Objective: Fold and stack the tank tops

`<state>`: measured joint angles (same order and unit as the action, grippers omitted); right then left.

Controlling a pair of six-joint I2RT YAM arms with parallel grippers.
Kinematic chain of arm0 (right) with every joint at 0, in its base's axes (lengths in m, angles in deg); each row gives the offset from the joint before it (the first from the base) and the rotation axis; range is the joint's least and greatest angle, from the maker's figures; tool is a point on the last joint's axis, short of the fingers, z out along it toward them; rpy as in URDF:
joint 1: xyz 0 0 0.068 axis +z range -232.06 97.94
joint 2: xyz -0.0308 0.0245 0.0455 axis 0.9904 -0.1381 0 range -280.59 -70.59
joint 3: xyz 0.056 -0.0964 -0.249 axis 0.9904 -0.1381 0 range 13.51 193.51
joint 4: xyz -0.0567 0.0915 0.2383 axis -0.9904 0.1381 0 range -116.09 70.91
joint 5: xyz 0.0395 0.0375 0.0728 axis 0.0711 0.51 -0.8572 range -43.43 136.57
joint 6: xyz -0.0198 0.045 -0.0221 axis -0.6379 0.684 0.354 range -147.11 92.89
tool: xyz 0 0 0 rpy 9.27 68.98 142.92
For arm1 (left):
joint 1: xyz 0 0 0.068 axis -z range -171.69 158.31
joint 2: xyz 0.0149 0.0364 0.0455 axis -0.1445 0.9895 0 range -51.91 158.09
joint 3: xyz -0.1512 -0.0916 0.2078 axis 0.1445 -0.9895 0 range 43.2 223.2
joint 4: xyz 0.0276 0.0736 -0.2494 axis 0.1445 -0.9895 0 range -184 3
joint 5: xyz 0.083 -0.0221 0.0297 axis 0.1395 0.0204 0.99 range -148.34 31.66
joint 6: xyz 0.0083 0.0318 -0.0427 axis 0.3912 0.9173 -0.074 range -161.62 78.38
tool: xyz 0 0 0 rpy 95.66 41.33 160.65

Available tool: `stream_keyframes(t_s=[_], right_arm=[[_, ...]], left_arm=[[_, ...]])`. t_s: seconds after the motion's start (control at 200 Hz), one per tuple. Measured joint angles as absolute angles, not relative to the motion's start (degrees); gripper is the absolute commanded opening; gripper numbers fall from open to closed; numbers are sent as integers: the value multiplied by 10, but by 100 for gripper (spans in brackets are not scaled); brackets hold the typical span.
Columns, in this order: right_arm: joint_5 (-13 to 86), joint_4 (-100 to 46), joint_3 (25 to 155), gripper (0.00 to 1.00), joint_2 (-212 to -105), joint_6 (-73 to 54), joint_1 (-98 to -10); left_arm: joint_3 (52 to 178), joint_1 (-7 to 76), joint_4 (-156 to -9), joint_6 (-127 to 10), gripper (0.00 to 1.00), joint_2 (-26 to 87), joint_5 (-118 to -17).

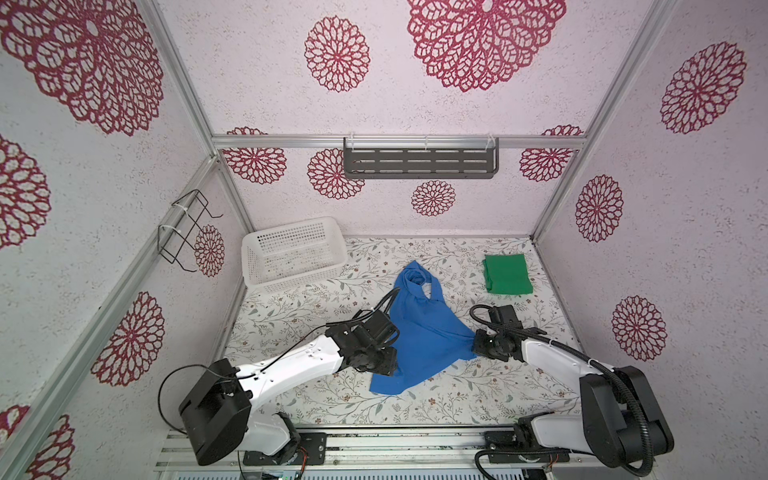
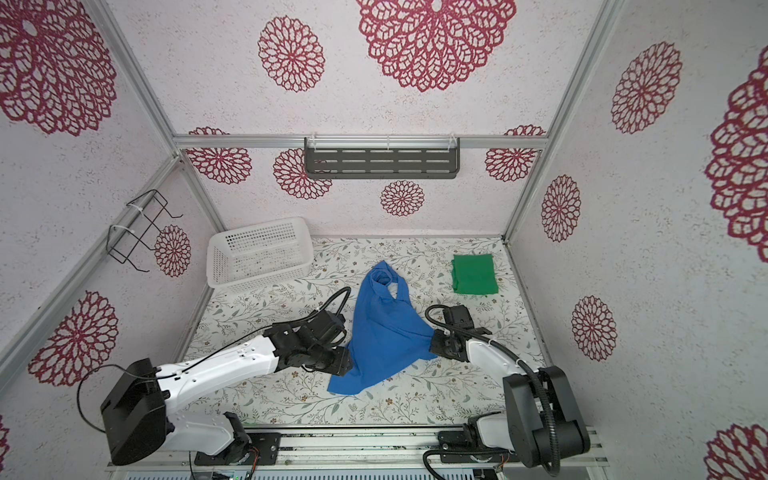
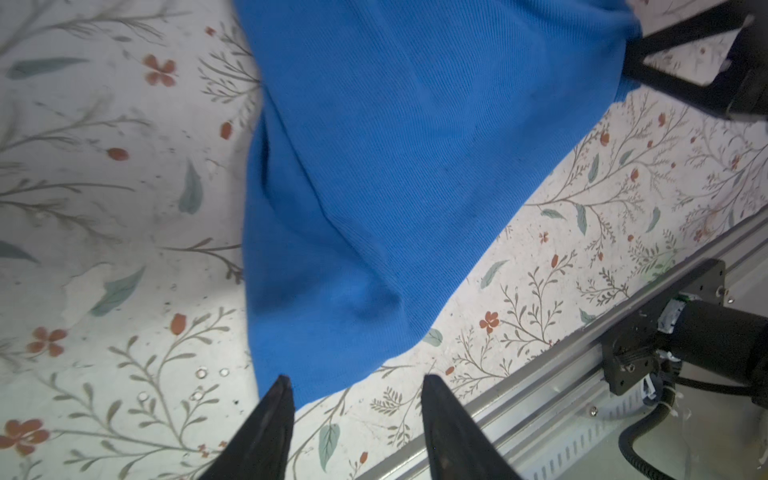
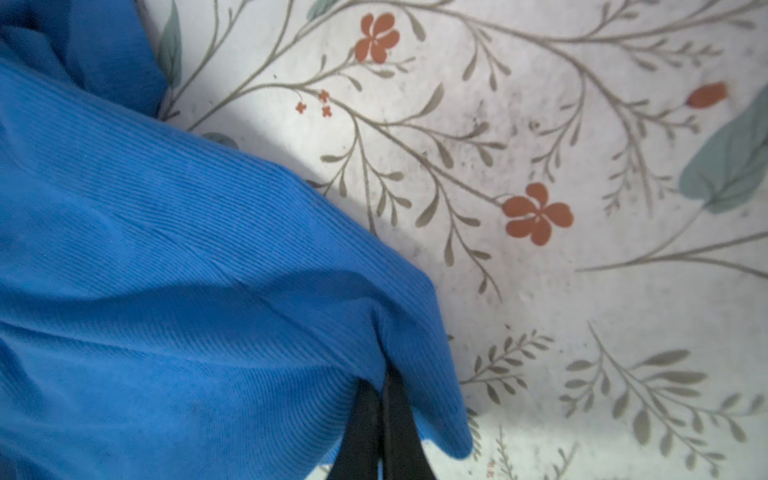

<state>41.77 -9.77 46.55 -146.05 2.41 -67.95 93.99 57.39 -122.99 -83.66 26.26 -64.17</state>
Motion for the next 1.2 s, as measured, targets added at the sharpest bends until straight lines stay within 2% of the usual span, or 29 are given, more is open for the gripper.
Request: stream_keyframes(t_s=[0.07, 0.16, 0.295, 0.51, 0.58, 0.666, 0.706, 0.821, 0.916, 1.081, 1.201], right_arm=[[417, -98, 465, 0, -1461, 24, -680], [417, -99, 465, 0, -1463, 24, -680], [417, -99, 465, 0, -1463, 24, -680], [417, -99, 465, 0, -1463, 24, -680], [417, -99, 465, 0, -1463, 24, -680], [417, -94, 468, 0, -1461, 24, -680], [416, -88, 473, 0, -1459, 24, -680], [404, -55, 510, 0, -1439, 17, -680], [391, -20, 575, 0, -1415, 3, -679], [380, 18, 735, 0, -1385, -35, -676], [377, 38, 835, 0, -1361, -62, -675]], left_arm=[[906, 550, -1207, -857, 51, 231, -645], [859, 526, -1173, -891, 43, 203, -654], [807, 524, -1138, -940, 37, 210, -674], [759, 553, -1077, -1013, 36, 263, -701], [760, 565, -1036, -1032, 23, 283, -716], [769, 575, -995, -1051, 0, 316, -734], [778, 579, -989, -1050, 0, 330, -737], [824, 573, -1023, -1028, 0, 332, -736], [895, 532, -1082, -986, 0, 303, -727], [1106, 437, -1203, -880, 0, 245, -692], [1267, 405, -1283, -804, 0, 238, -651]])
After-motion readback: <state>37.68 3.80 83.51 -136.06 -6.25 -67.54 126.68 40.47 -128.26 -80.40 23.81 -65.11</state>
